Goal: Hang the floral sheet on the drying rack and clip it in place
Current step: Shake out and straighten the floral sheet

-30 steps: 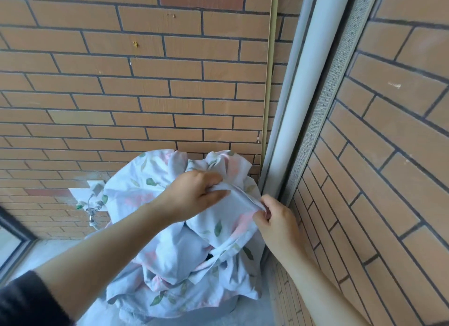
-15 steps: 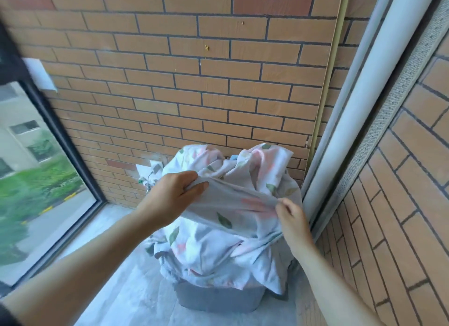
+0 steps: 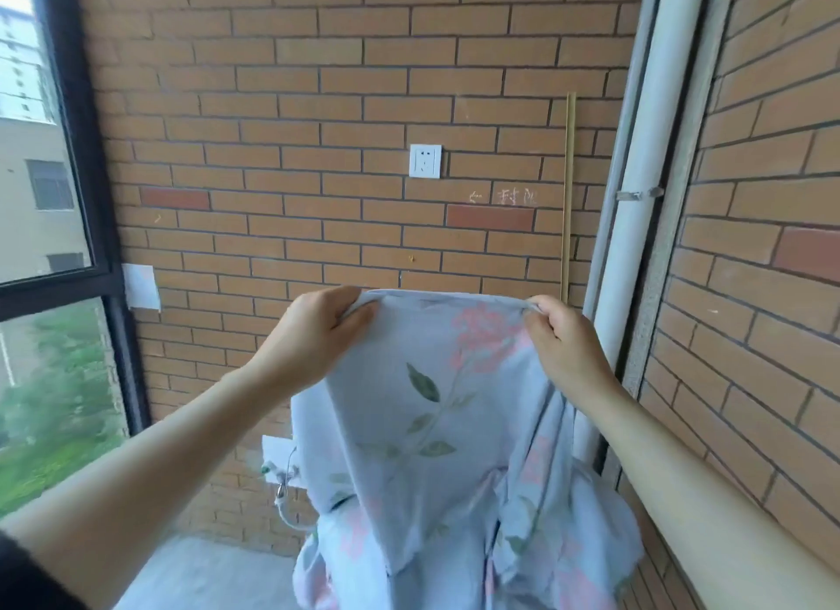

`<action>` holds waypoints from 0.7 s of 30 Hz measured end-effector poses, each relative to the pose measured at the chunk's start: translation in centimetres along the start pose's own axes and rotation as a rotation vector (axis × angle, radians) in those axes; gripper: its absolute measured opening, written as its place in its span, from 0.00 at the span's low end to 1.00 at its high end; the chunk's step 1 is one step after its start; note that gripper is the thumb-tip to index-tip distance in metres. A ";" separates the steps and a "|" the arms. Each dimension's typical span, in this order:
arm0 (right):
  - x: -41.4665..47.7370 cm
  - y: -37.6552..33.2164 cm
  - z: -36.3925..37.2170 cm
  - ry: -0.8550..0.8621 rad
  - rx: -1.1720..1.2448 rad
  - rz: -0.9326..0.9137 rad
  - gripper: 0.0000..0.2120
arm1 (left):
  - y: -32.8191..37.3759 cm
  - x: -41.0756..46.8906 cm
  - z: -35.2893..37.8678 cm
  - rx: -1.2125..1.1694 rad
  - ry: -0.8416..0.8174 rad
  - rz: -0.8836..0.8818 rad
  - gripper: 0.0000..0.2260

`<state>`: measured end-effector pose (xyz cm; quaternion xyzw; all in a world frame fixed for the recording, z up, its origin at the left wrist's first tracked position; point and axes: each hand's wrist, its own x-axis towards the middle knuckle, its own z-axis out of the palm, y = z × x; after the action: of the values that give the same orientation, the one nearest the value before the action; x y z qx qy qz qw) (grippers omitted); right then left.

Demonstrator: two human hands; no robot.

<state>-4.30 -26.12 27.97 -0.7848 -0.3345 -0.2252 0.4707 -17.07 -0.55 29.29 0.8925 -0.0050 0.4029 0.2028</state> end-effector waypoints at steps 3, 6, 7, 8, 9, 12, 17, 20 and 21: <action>-0.3 -4.7 -0.5 0.033 -0.034 -0.049 0.15 | 0.5 -0.8 -4.4 -0.034 0.049 0.017 0.19; -0.3 -8.2 -1.4 0.058 -0.072 -0.071 0.21 | 1.3 -1.2 -7.4 -0.057 0.080 0.016 0.20; -0.4 -9.1 -1.8 0.065 -0.084 -0.082 0.21 | 1.8 -1.2 -8.1 -0.064 0.085 0.014 0.20; -0.4 -9.8 -2.3 0.075 -0.095 -0.097 0.20 | 2.3 -1.3 -8.8 -0.070 0.087 0.019 0.20; -0.5 -10.4 -2.8 0.085 -0.104 -0.113 0.20 | 2.9 -1.3 -9.4 -0.078 0.092 0.022 0.20; -0.4 -11.7 -4.7 0.105 -0.123 -0.153 0.19 | 4.9 -1.1 -10.7 -0.077 0.116 0.037 0.20; 0.1 -13.1 -8.4 0.116 -0.178 -0.218 0.14 | 7.7 -0.7 -11.2 -0.064 0.137 0.033 0.20; 0.8 -14.0 -10.8 0.148 -0.208 -0.283 0.15 | 9.6 0.0 -11.9 -0.047 0.192 0.050 0.20; 1.1 -14.3 -11.5 0.164 -0.214 -0.293 0.13 | 10.4 0.4 -12.3 -0.031 0.216 0.068 0.19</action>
<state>-14.51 -31.24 42.32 -0.7522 -0.3800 -0.3886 0.3726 -27.45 -5.57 40.60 0.8400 -0.0195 0.5032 0.2022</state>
